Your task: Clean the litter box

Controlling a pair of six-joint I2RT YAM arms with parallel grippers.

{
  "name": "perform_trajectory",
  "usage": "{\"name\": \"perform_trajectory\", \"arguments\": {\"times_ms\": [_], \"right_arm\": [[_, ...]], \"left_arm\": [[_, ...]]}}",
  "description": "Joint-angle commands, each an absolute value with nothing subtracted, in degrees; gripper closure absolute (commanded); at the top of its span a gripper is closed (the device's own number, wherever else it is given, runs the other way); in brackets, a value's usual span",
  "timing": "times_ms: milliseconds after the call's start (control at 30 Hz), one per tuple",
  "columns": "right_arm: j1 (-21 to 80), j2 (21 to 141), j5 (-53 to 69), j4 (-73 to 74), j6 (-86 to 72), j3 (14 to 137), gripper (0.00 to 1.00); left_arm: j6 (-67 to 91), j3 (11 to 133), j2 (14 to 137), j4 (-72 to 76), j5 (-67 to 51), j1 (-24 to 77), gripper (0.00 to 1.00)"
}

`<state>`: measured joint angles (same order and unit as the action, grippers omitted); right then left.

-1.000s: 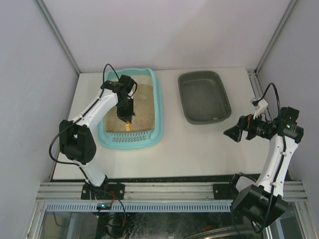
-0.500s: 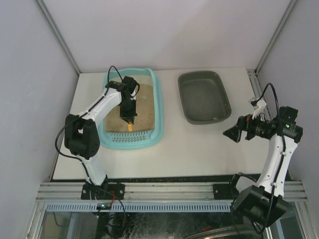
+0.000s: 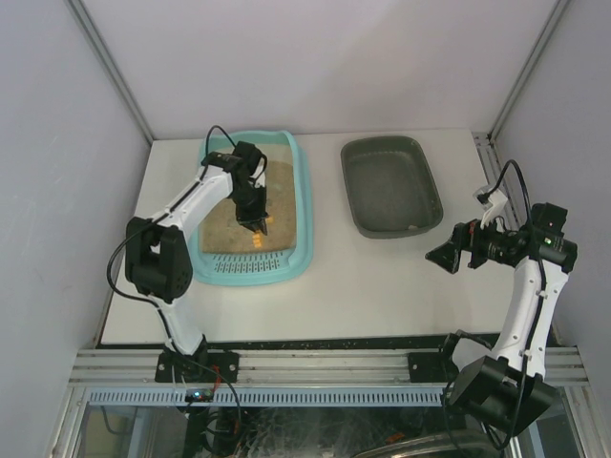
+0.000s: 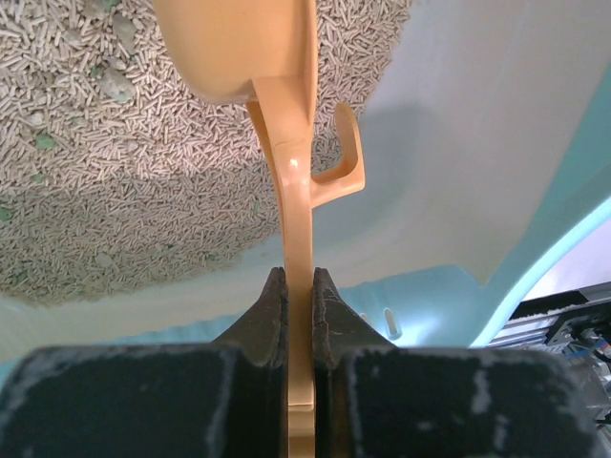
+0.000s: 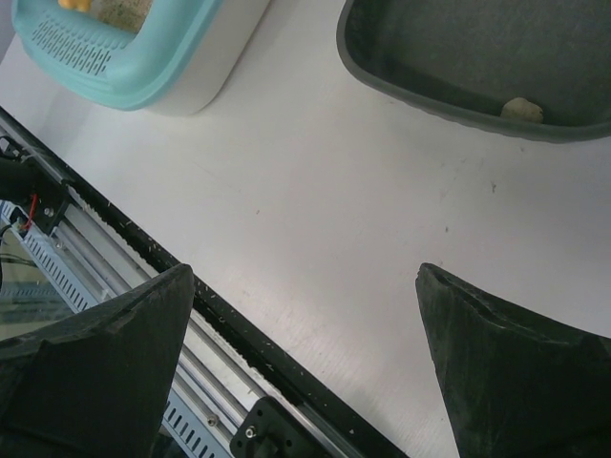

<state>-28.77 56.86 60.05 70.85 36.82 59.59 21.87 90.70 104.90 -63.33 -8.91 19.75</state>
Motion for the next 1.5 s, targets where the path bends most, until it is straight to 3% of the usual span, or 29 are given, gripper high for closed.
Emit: {"name": "perform_trajectory", "arguments": {"times_ms": [0, 333, 867, 1233, 1467], "right_arm": [[-28.45, 56.34, 59.92, 68.65, 36.27, 59.41, 0.0], [-28.53, 56.77, 59.47, 67.97, 35.7, 59.25, 0.0], [-28.03, 57.63, 58.28, 66.61, 34.82, 58.82, 0.0], [-27.59, 57.92, 57.62, 65.9, 34.24, 58.6, 0.0], [-27.2, 57.97, 57.29, 65.59, 34.01, 58.54, 0.0]], "left_arm": [[20.96, 93.4, 106.61, -60.4, -11.89, 19.86, 1.0], [23.16, 93.24, 111.19, -52.54, -11.79, 19.83, 1.0], [24.2, 77.74, 105.64, -26.46, -30.13, 18.55, 1.0], [27.43, 66.08, 98.85, -9.33, -28.71, 18.06, 1.0], [27.44, 62.52, 94.59, -6.15, -28.96, 16.44, 1.0]]}}
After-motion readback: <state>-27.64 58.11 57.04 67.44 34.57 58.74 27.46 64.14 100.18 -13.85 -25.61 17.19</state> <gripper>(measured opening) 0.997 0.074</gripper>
